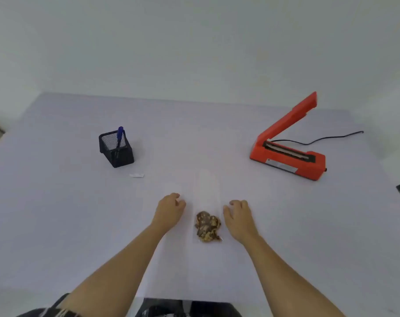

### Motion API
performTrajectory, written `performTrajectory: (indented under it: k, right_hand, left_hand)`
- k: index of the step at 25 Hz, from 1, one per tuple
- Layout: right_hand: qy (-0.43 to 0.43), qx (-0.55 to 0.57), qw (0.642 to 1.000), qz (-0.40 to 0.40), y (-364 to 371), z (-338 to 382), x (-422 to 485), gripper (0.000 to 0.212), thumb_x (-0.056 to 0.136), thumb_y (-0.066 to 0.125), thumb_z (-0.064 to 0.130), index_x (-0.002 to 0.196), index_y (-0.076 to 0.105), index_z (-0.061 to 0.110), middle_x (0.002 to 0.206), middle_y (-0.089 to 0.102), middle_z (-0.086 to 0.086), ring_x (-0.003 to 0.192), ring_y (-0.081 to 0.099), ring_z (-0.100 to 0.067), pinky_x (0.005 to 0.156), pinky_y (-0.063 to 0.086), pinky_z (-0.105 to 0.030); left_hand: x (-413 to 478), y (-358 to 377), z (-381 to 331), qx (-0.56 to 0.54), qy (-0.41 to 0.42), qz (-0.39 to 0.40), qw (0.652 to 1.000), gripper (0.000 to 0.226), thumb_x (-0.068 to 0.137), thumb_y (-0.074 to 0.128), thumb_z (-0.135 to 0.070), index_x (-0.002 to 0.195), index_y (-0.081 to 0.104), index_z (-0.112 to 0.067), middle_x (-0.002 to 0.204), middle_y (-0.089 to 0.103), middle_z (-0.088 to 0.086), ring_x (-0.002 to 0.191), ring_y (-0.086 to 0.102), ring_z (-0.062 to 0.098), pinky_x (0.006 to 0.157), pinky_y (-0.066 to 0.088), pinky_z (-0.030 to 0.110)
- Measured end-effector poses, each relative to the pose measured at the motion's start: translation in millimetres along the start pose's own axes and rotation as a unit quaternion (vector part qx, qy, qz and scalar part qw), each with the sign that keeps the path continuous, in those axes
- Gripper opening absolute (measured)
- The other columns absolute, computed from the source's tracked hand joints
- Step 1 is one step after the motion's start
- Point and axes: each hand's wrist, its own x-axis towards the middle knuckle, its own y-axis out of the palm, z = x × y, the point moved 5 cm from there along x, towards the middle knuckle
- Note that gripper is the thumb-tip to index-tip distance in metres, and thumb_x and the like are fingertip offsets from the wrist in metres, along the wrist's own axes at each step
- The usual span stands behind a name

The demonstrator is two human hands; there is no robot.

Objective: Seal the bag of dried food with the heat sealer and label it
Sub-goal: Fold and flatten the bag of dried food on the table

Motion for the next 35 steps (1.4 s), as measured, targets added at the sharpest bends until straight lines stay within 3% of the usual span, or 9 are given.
performTrajectory:
  k: [2, 4, 7, 12, 15, 17, 23, 29, 35]
  right_hand:
    - [0.028, 0.073, 0.997, -0.012, 7, -4, 5, 0.037, 0.096, 0.045, 0.028, 0.124, 0.048, 0.004, 0.122, 0.047, -0.013, 0.107, 0.051, -0.023, 0.093, 0.041, -0.031]
    - [0.043, 0.114, 0.992, -0.018, 12, -3, 5, 0.037, 0.094, 0.049, 0.027, 0.123, 0.05, 0.005, 0.119, 0.054, -0.012, 0.098, 0.053, -0.017, 0.089, 0.042, -0.026]
    - [0.081, 0.186, 0.979, -0.014, 15, 0, 8, 0.038, 0.091, 0.057, 0.03, 0.121, 0.055, 0.007, 0.11, 0.063, -0.008, 0.091, 0.054, -0.012, 0.083, 0.042, -0.022]
    - [0.128, 0.268, 0.954, 0.043, 22, 0, 8, 0.039, 0.083, 0.068, 0.03, 0.115, 0.058, 0.01, 0.098, 0.059, 0.0, 0.089, 0.057, -0.013, 0.077, 0.041, -0.02]
    - [0.125, 0.323, 0.936, 0.061, 26, -5, 10, 0.033, 0.08, 0.071, 0.025, 0.108, 0.061, 0.011, 0.092, 0.063, 0.0, 0.088, 0.062, -0.015, 0.072, 0.046, -0.017]
    - [0.113, 0.346, 0.929, 0.071, 25, -7, 10, 0.025, 0.08, 0.072, 0.022, 0.102, 0.063, 0.014, 0.087, 0.063, 0.001, 0.086, 0.063, -0.016, 0.073, 0.048, -0.017]
    - [0.101, 0.382, 0.915, 0.084, 24, -12, 10, 0.011, 0.079, 0.073, 0.014, 0.087, 0.066, 0.015, 0.083, 0.065, -0.002, 0.079, 0.061, -0.013, 0.064, 0.049, -0.007]
    - [0.077, 0.368, 0.921, 0.1, 24, -14, 11, 0.01, 0.079, 0.073, 0.014, 0.087, 0.068, 0.016, 0.082, 0.062, -0.003, 0.073, 0.058, -0.009, 0.064, 0.048, -0.009]
    - [0.043, 0.326, 0.941, 0.082, 26, -10, 8, 0.006, 0.082, 0.07, 0.018, 0.085, 0.067, 0.014, 0.081, 0.067, 0.002, 0.076, 0.061, -0.01, 0.071, 0.047, -0.016]
  left_hand:
    - [4, 11, 8, -0.072, -0.044, 0.0, 0.996, 0.041, 0.095, 0.046, -0.027, 0.129, 0.05, -0.005, 0.097, 0.061, 0.005, 0.096, 0.06, 0.024, 0.086, 0.046, 0.031]
    - [4, 23, 9, -0.107, -0.065, 0.007, 0.992, 0.04, 0.093, 0.051, -0.032, 0.124, 0.054, -0.008, 0.1, 0.063, 0.005, 0.096, 0.063, 0.024, 0.088, 0.049, 0.034]
    - [7, 36, 8, -0.146, -0.081, 0.017, 0.986, 0.036, 0.087, 0.061, -0.036, 0.112, 0.057, -0.01, 0.101, 0.063, 0.004, 0.093, 0.06, 0.019, 0.08, 0.046, 0.028]
    - [11, 43, 10, -0.2, -0.098, 0.03, 0.974, 0.033, 0.08, 0.071, -0.029, 0.106, 0.06, -0.013, 0.098, 0.062, 0.004, 0.091, 0.06, 0.018, 0.081, 0.048, 0.027]
    - [15, 46, 15, -0.256, -0.092, 0.091, 0.958, 0.025, 0.079, 0.073, -0.025, 0.101, 0.066, -0.013, 0.096, 0.067, 0.011, 0.091, 0.065, 0.025, 0.087, 0.054, 0.036]
    - [14, 44, 12, -0.277, -0.07, 0.132, 0.949, 0.016, 0.082, 0.071, -0.02, 0.095, 0.07, -0.011, 0.088, 0.067, 0.011, 0.081, 0.063, 0.022, 0.079, 0.053, 0.03]
    - [12, 32, 10, -0.256, -0.031, 0.169, 0.951, 0.004, 0.083, 0.07, -0.017, 0.079, 0.071, -0.016, 0.065, 0.057, -0.005, 0.059, 0.051, 0.005, 0.057, 0.042, 0.011]
    - [11, 29, 13, -0.243, -0.01, 0.169, 0.955, 0.008, 0.083, 0.07, -0.019, 0.075, 0.069, -0.019, 0.07, 0.058, -0.002, 0.066, 0.052, 0.008, 0.062, 0.044, 0.013]
    - [1, 35, 13, -0.182, 0.022, 0.089, 0.979, 0.013, 0.088, 0.062, -0.018, 0.076, 0.061, -0.014, 0.069, 0.055, -0.003, 0.063, 0.046, 0.009, 0.063, 0.037, 0.019]
